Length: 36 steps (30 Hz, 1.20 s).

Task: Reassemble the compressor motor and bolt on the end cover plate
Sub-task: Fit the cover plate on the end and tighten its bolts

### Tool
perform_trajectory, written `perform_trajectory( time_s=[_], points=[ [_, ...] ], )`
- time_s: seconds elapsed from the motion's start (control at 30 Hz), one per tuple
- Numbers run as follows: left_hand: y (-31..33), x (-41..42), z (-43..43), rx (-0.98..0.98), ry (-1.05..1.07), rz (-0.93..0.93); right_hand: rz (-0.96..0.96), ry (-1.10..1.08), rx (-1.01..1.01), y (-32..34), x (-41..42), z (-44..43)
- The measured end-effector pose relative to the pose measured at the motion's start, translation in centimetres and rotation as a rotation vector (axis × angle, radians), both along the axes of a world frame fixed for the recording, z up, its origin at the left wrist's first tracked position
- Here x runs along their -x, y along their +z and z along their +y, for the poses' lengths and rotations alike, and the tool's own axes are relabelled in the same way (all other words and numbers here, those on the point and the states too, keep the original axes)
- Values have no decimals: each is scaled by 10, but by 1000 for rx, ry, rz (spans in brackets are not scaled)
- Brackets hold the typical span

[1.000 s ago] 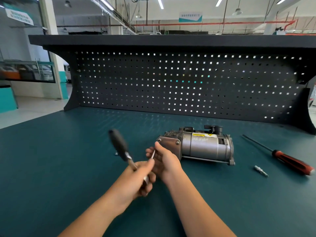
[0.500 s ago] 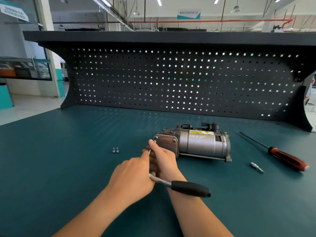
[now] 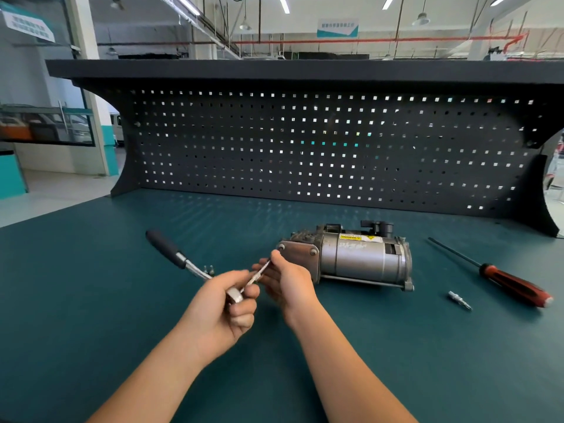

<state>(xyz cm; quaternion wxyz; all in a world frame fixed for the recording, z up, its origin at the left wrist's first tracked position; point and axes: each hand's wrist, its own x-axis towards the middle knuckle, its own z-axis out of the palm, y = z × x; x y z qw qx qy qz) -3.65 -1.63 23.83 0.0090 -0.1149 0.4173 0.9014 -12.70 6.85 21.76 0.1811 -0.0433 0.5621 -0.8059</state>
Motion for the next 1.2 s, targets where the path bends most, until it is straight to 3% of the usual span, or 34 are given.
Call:
perform_trajectory(
  time_s=[0.1,0.2,0.27,0.3,0.37,0.43,0.53,0.67,0.73,0.8,0.9,1.07,1.13,1.2],
  points=[
    [-3,3,4,697,82,57,3,-26,-48,-1,-2,2],
    [-4,4,3,1755,159,171,49,-108,-41,-3,-1,2],
    [-7,4,5,2169,193,213,114,-125,-63,-3,-2,3],
    [-11,5,6,2254,202,239,134,-123,-82,-3,-3,3],
    [-11,6,6,2260,206,237,139,-115,-99,-1,-5,2],
    [-10,6,2,2047,189,232,96,-107,-62,1,-5,0],
    [-9,1,6,1345,88,234,-26,-78,77,1,-3,0],
    [2,-5,7,137,-22,39,-61,-43,78,1,-4,1],
    [9,-4,0,-157,-20,3,-40,-50,64,4,-5,2],
    [13,-1,-1,-64,-1,-28,-2,-57,42,8,-5,3],
    [11,4,0,495,38,9,30,-48,-9,7,-5,4],
    [-7,4,8,2124,154,138,38,-102,-9,4,-3,1],
    [-17,6,11,2293,197,196,71,-96,-68,3,-2,2],
    [-15,10,9,2146,183,207,84,-99,-66,3,-2,3]
  ],
)
